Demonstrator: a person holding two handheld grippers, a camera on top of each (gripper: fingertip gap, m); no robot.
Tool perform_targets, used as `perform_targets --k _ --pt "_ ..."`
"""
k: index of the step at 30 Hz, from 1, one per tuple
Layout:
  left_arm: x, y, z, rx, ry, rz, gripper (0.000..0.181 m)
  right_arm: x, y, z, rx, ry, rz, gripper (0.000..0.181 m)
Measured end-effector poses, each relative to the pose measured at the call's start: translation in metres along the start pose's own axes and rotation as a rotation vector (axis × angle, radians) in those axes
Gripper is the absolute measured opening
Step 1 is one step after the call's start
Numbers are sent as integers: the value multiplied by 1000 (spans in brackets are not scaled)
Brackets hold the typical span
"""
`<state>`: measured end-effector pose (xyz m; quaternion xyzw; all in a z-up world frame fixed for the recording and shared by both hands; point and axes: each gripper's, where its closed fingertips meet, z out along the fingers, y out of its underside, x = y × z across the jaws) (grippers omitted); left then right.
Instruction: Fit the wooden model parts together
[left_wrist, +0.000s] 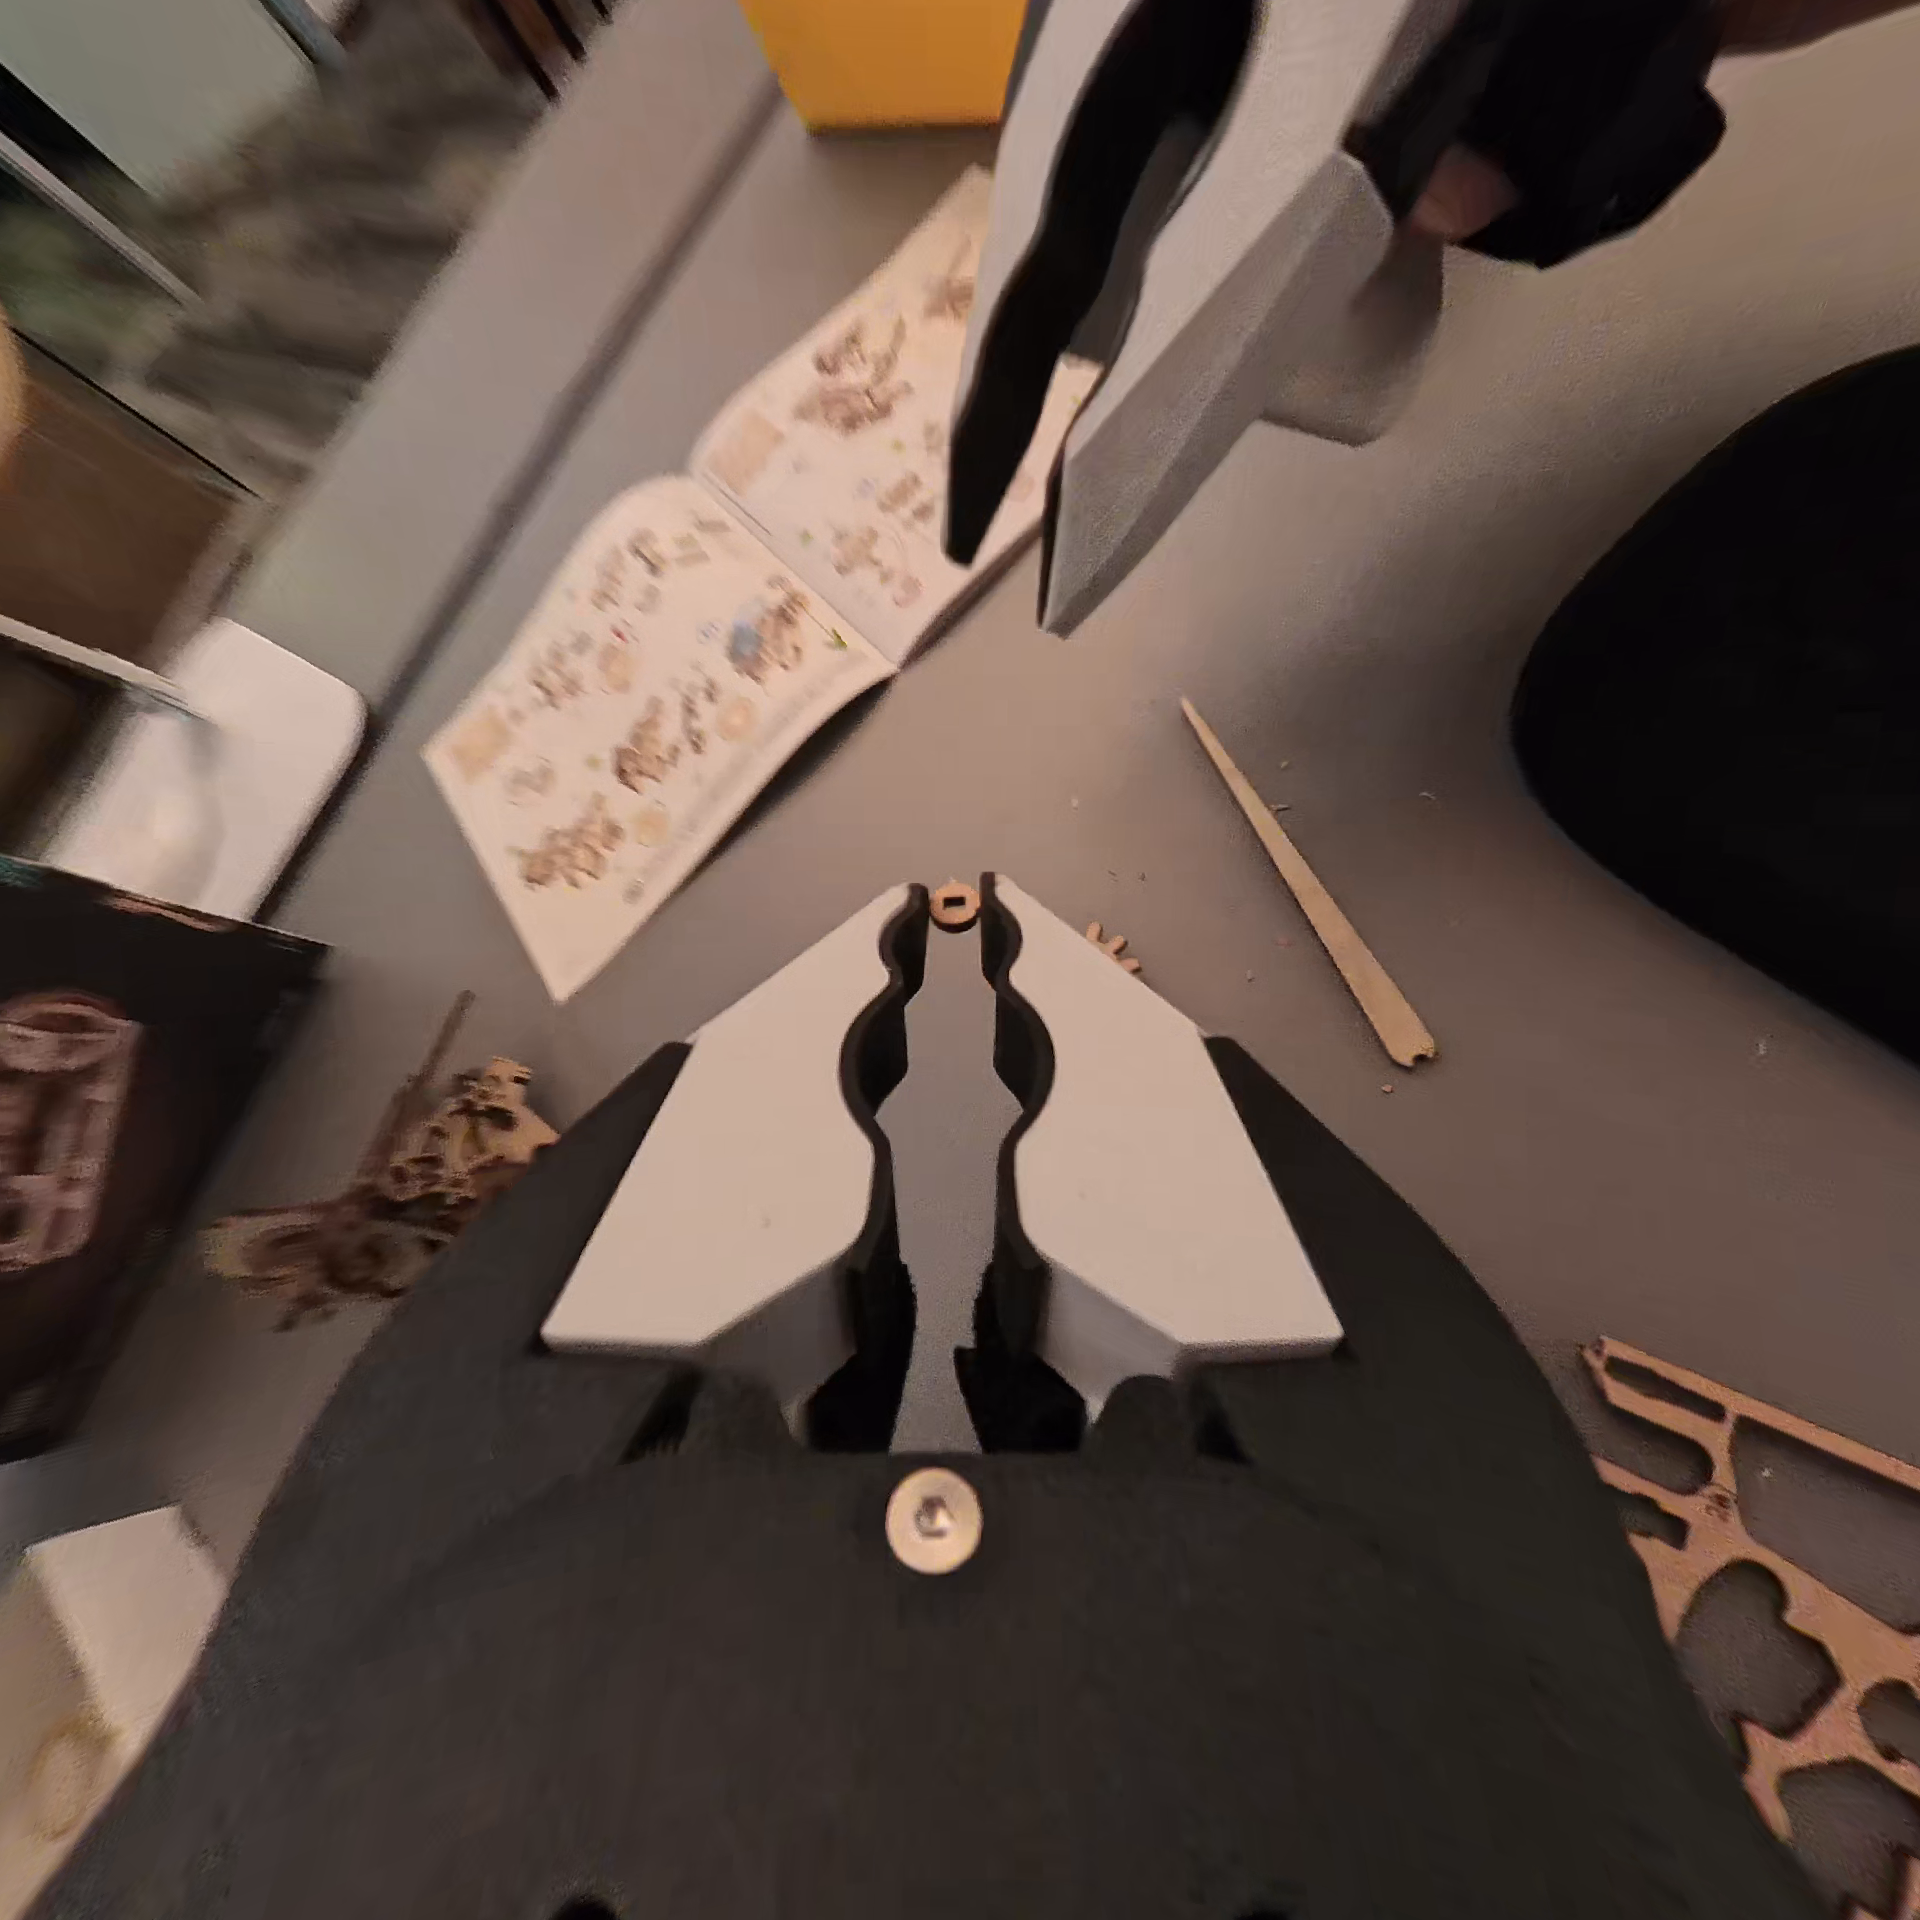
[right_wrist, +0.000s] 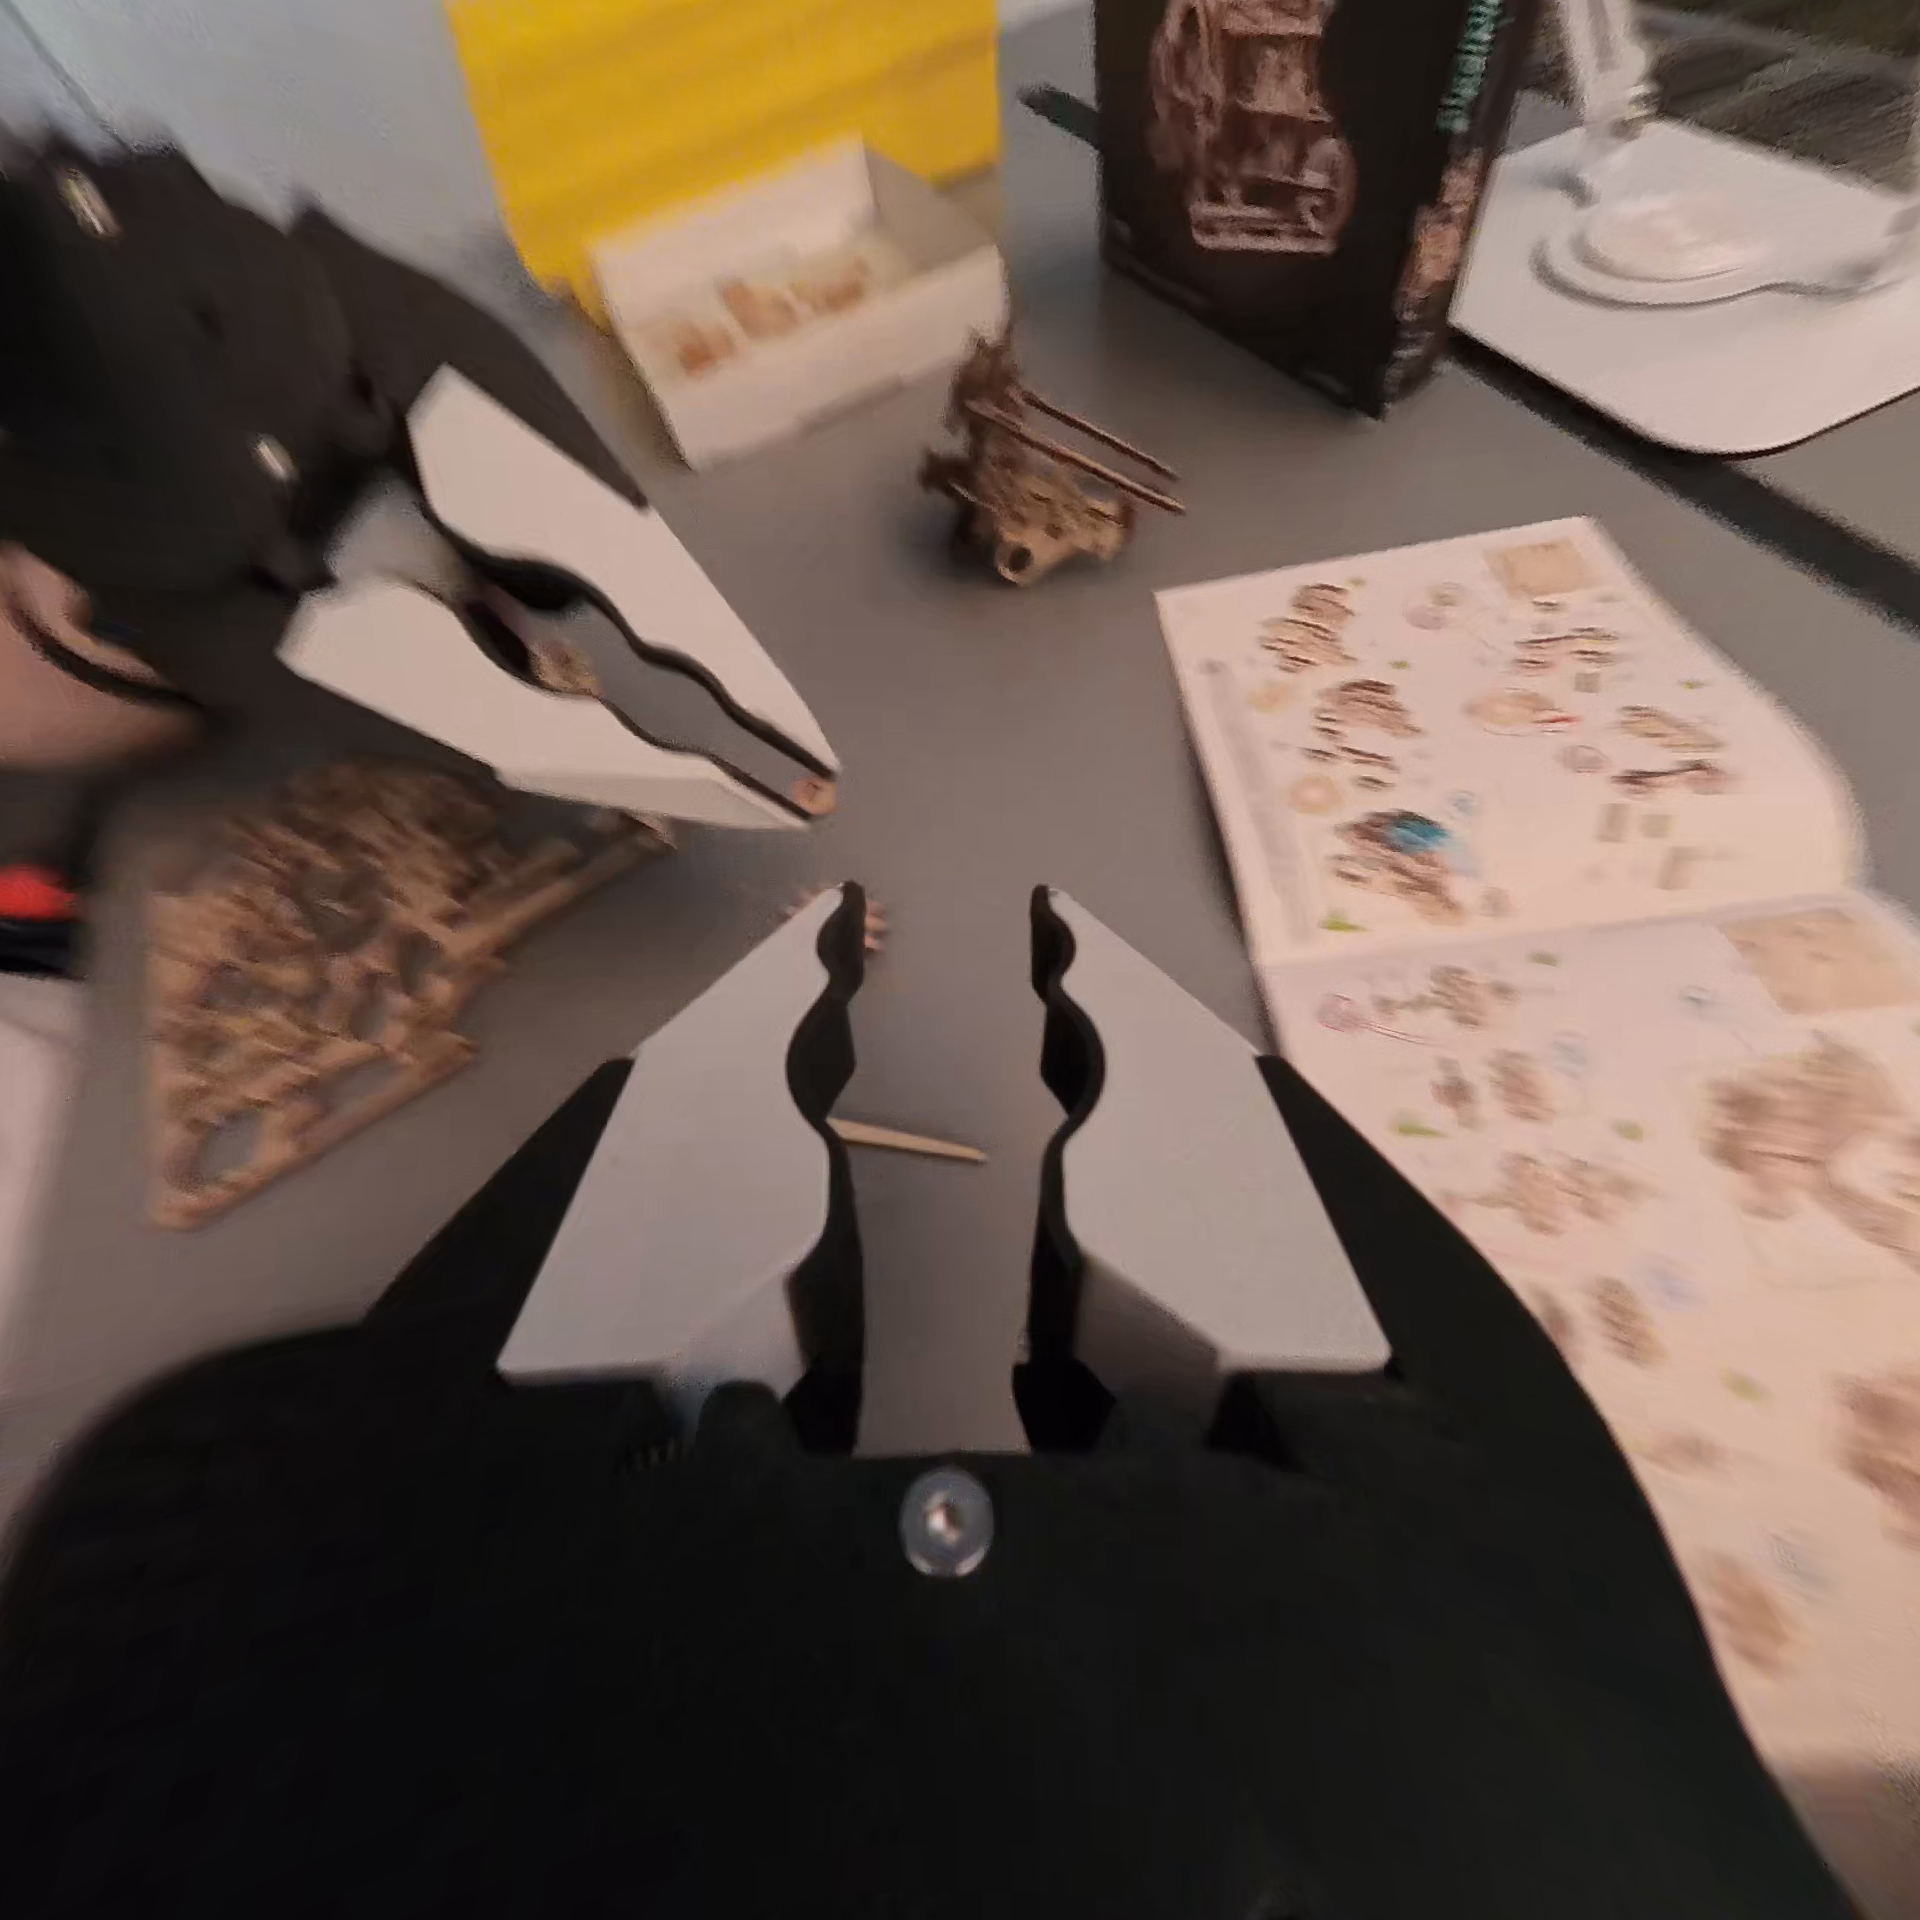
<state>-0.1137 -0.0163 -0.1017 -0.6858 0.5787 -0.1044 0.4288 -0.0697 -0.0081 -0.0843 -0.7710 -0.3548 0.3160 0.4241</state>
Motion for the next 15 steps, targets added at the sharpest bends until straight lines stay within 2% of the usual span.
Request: perform_targets --k 2,6,9,12,15 --pt "-1 -8 -11 53 -74 67 8 -18 -10 0 49 -150 145 25" --pt "-4 -21 -27 112 -217 187 8 -24 -26 1 139 -258 346 14" --pt "0 -23 -30 119 -243 233 8 -32 -32 7 166 -299 381 14" --pt "2 -26 -33 141 -259 249 8 -44 -29 15 126 -331 378 21" --pt "2 -23 -31 113 -266 274 8 -46 -22 23 50 -232 302 27"
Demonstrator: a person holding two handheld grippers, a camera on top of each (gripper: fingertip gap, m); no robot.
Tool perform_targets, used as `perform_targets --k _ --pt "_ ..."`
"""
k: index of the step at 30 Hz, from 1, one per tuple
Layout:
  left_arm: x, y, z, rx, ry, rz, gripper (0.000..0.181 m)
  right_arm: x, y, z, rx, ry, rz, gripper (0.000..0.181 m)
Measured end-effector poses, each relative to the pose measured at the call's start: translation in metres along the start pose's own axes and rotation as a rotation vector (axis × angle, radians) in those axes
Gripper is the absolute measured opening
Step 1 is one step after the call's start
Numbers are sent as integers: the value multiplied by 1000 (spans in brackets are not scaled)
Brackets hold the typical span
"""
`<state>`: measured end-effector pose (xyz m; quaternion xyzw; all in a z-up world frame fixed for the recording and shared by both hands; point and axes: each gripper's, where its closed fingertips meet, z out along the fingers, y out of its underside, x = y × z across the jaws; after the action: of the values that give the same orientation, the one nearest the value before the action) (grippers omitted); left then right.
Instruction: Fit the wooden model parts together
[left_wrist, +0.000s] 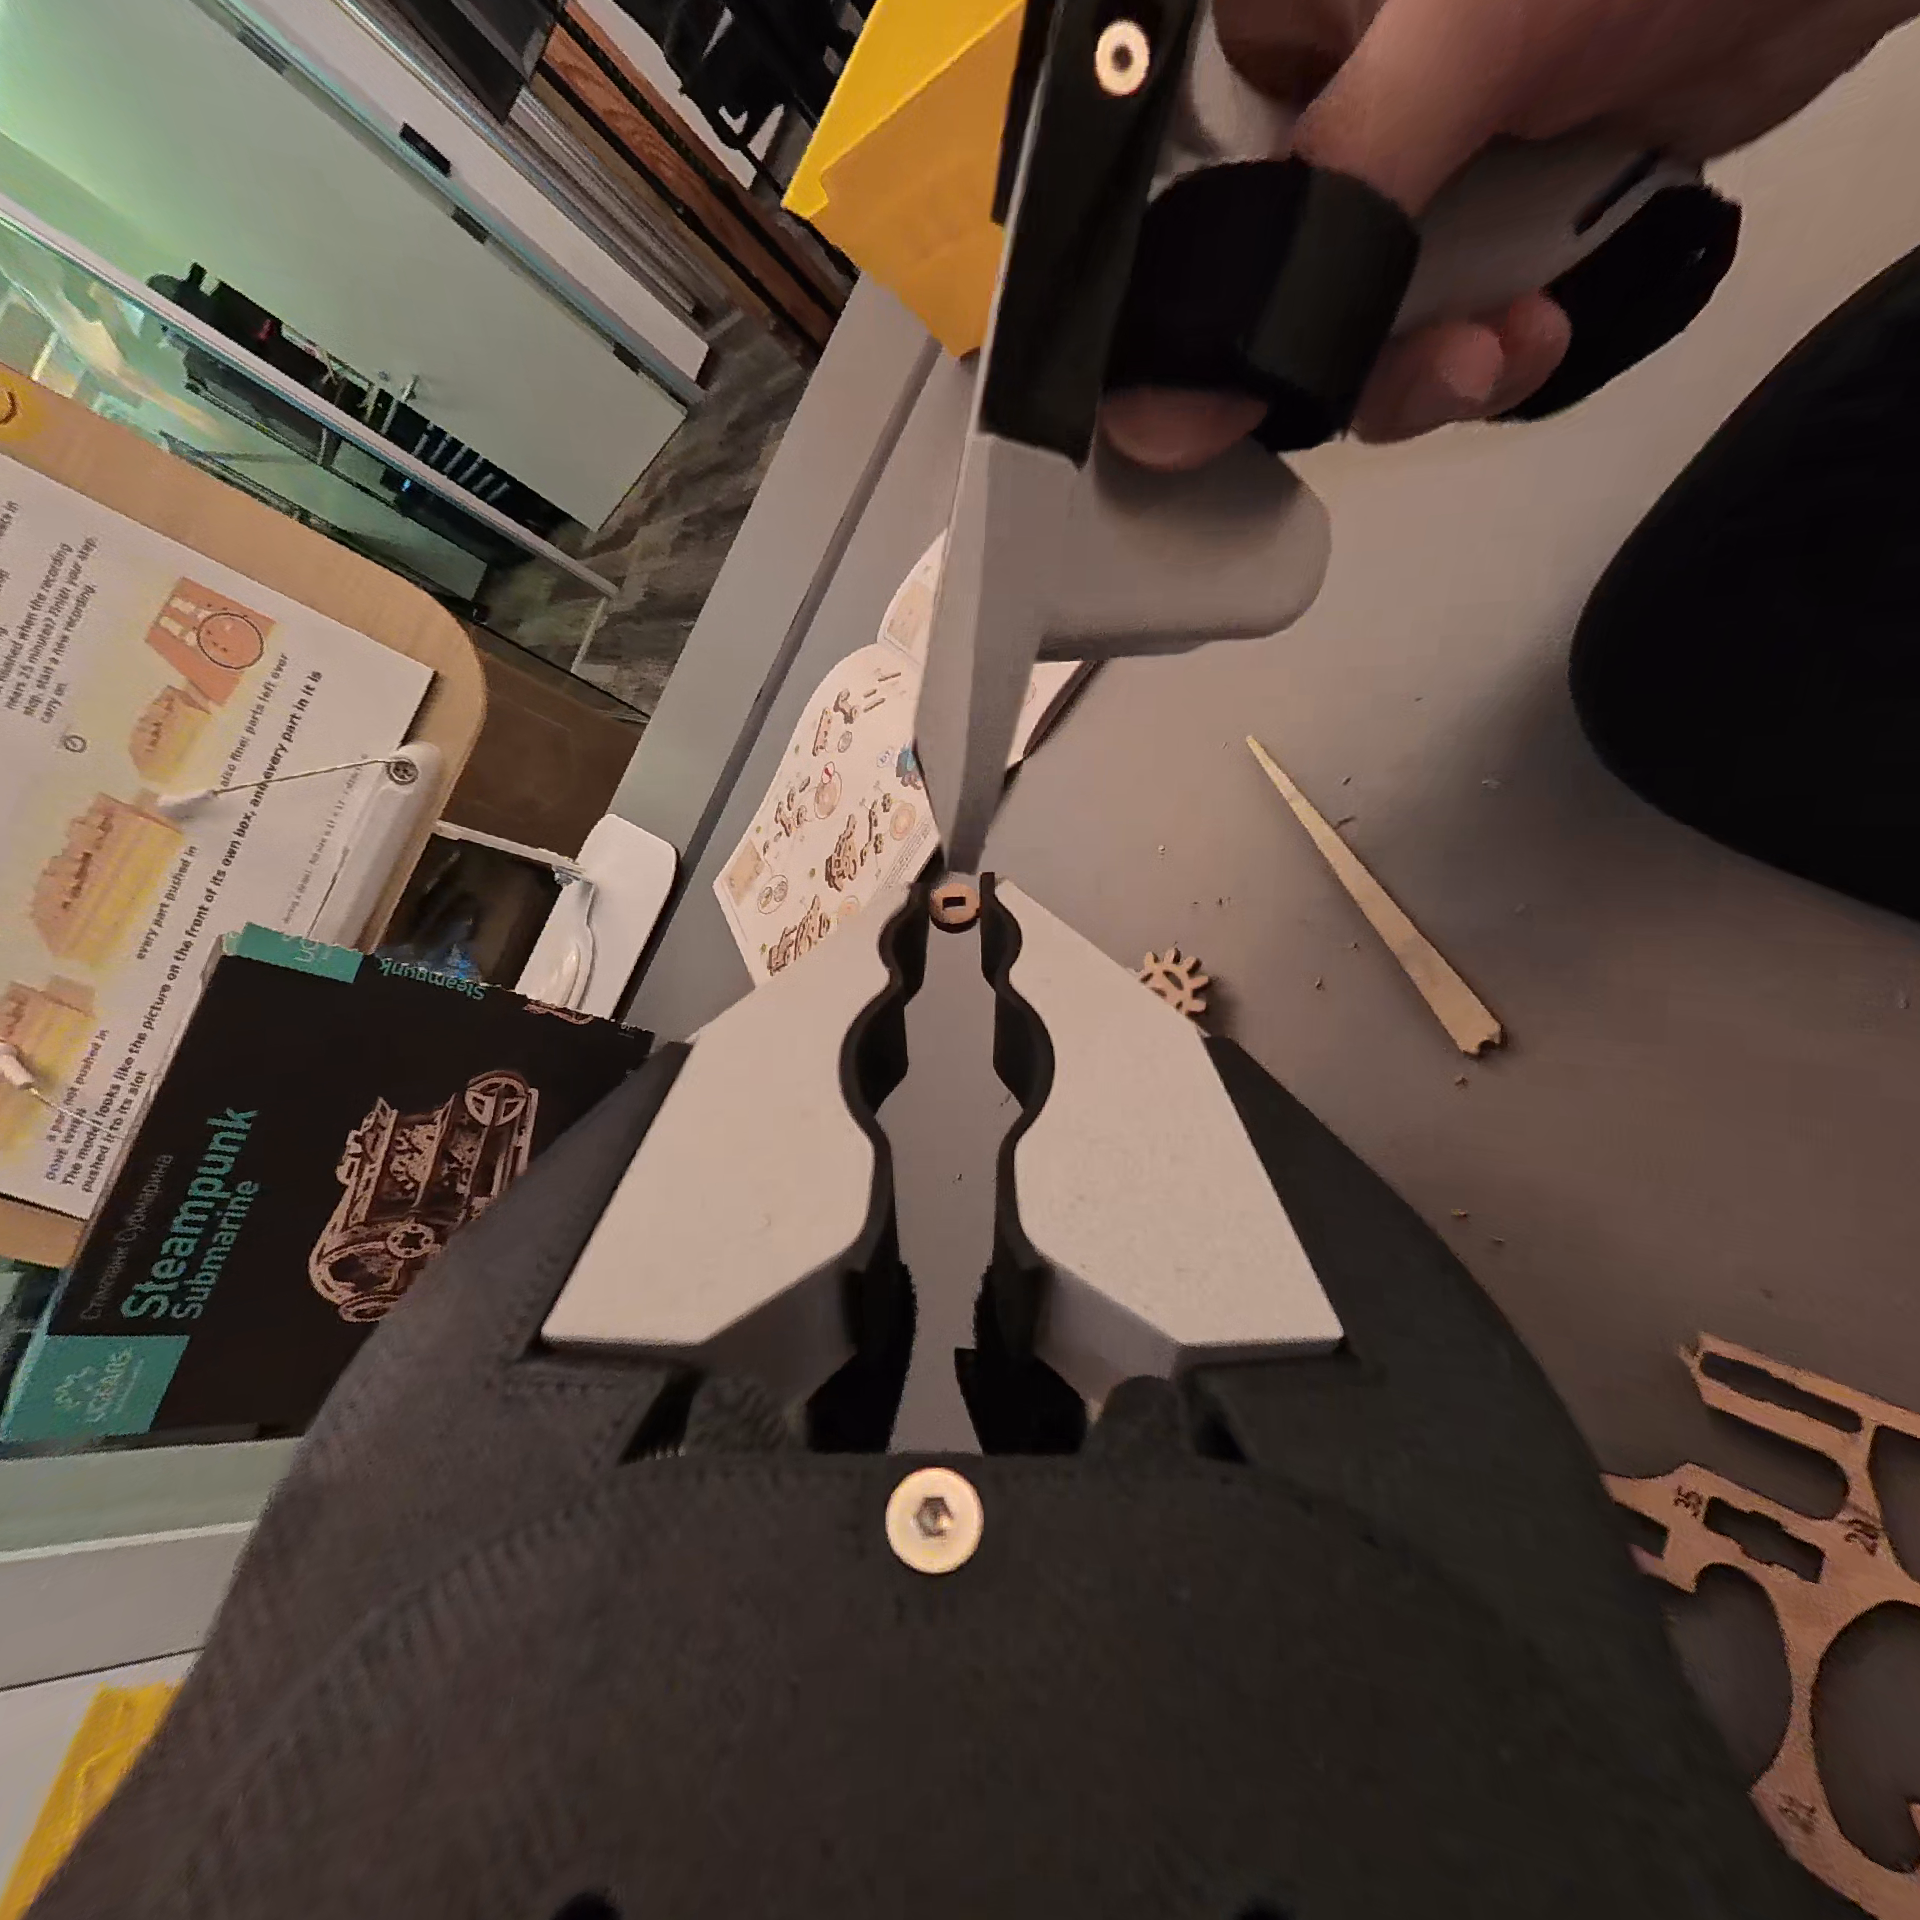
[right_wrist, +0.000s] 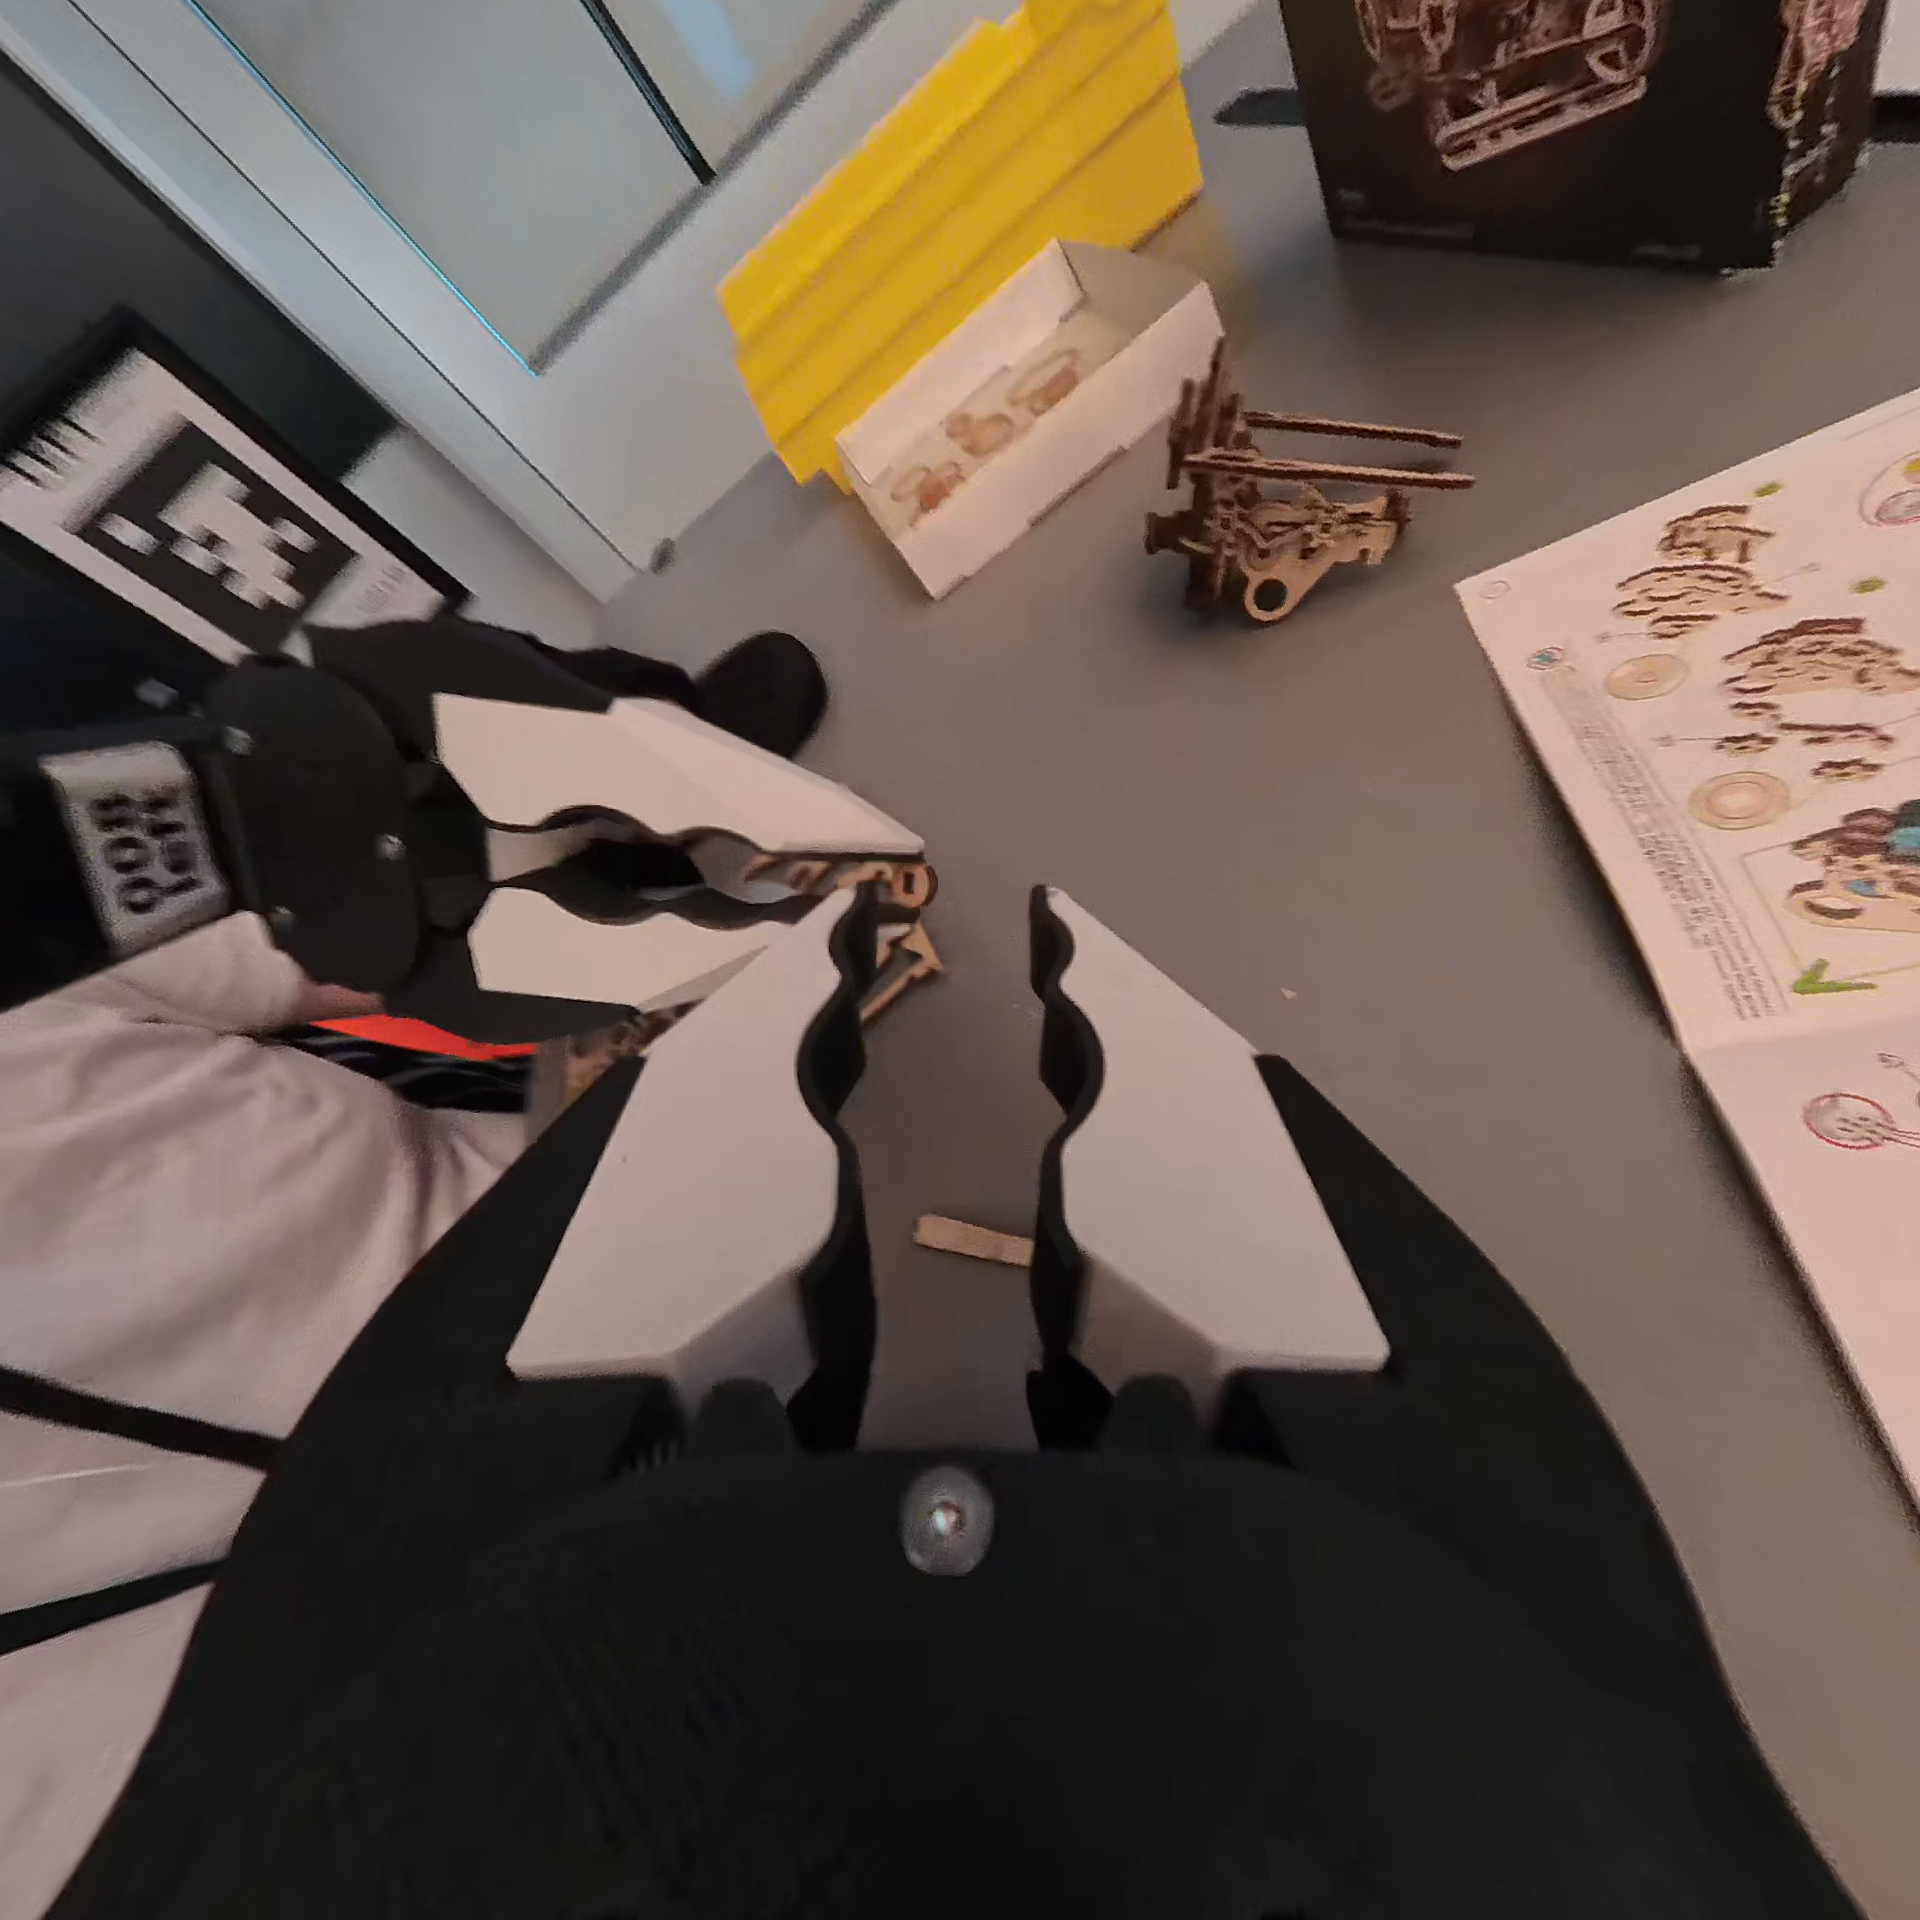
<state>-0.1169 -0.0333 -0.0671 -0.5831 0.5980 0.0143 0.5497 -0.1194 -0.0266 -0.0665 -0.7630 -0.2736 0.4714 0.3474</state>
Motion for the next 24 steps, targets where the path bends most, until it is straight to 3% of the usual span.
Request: perform_targets --k 3,13,21,24 --pt "0 3 1 -21 -22 50 8 2 1 3 -37 119 -71 24" --pt "4 4 6 -58 -61 147 8 5 7 9 -92 262 -102 20" --pt "-1 1 4 -44 -86 165 8 -9 2 12 -55 153 -173 0" --pt "-1 -2 2 -27 -79 162 9 -9 1 11 -46 144 -212 0"
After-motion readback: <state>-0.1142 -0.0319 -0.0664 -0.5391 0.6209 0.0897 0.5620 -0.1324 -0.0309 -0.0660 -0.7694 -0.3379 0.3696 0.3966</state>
